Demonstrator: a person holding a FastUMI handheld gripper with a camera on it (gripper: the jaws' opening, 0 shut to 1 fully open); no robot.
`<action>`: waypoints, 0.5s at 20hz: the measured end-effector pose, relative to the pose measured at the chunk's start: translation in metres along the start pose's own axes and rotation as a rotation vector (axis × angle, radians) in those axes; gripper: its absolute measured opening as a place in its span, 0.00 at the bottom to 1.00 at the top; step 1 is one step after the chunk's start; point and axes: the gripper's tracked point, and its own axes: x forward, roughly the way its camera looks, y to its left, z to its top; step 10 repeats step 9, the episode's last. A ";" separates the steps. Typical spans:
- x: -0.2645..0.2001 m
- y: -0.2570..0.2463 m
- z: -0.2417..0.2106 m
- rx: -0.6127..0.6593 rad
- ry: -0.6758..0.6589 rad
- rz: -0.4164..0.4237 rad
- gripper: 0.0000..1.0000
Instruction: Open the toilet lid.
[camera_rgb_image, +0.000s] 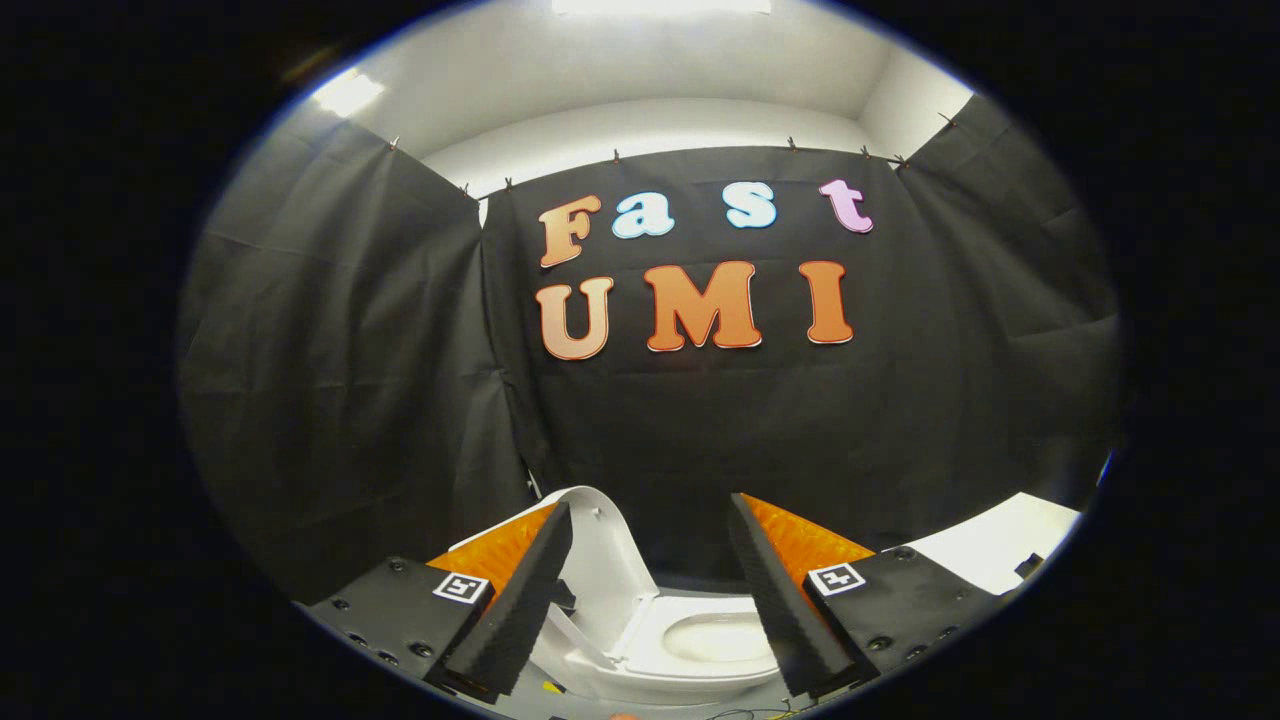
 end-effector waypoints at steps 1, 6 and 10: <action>0.000 -0.001 -0.001 -0.001 0.001 -0.004 1.00; -0.004 -0.007 -0.001 0.017 -0.001 -0.011 1.00; -0.005 -0.011 0.002 0.019 -0.010 -0.015 1.00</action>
